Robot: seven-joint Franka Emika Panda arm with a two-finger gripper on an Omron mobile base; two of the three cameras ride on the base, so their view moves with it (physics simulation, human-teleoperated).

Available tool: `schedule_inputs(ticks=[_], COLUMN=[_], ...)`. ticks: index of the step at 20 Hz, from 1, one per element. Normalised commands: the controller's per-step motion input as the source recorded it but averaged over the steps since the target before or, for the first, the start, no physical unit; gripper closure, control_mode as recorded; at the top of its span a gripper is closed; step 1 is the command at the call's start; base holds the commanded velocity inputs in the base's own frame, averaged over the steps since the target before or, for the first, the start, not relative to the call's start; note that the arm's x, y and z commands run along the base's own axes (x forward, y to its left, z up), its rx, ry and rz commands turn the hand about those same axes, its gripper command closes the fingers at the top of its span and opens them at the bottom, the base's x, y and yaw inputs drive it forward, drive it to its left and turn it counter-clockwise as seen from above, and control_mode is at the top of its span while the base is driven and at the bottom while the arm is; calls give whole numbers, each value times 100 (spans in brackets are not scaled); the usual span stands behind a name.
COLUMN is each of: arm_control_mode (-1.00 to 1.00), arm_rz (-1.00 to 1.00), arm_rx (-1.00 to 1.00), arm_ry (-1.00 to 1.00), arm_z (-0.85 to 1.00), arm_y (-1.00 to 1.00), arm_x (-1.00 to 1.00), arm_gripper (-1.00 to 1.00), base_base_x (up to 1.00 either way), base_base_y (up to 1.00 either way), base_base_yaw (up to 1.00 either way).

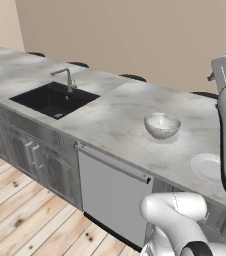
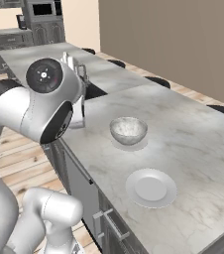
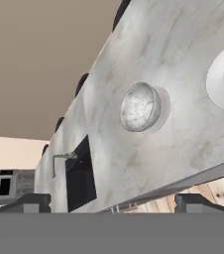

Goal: Move the bowls from the cabinet to the plates on the dining table.

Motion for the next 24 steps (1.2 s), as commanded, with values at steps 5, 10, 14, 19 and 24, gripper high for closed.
schedule_inputs(ticks=[5,10,14,19,24], arm_control_mode=[-100,-100,100,100,100], arm_rz=[-3,-2,0,0,0], arm_rx=[-4,0,0,0,0], arm_ry=[-4,2,5,0,0], arm_z=[13,17,11,0,0], arm_y=[2,0,0,0,0], arm_x=[-30,-35,-25,0,0], arm_gripper=[-100,-100,-100,-100,-100], base_base_x=[0,0,-8,-30,-37], base_base_y=[0,0,0,0,-3], base_base_yaw=[0,0,0,0,-1])
